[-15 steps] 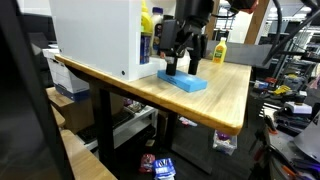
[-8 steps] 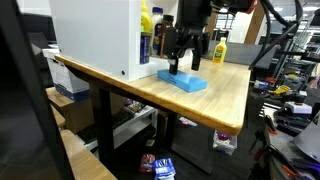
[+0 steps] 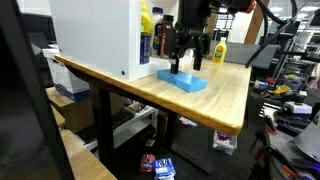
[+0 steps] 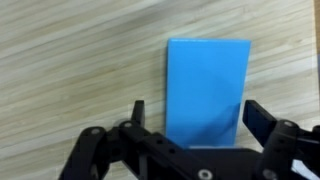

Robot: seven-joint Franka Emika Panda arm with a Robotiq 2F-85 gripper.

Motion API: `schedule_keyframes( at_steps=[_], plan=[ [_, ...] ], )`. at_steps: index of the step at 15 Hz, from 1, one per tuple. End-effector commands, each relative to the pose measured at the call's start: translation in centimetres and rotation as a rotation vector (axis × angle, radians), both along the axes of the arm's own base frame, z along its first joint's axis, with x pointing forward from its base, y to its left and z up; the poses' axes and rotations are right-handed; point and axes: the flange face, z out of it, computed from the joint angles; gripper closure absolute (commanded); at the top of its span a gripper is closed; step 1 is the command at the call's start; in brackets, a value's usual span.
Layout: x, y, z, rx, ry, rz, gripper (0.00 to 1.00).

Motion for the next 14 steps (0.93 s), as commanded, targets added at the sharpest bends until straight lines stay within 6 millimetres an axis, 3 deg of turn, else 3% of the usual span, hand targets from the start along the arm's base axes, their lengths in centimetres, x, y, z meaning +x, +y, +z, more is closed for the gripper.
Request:
schedule_keyframes(
  at_steps=[1, 8, 14],
  plan=[
    [-0.5, -0.6, -0.6, 0.033, 0.03, -0.043, 0.0],
    [-1.0, -1.8, -2.6, 0.028, 0.068, -0.056, 0.0],
    [-2.1, -0.6, -3.1, 0.045, 0.086, -0.027, 0.0]
  ],
)
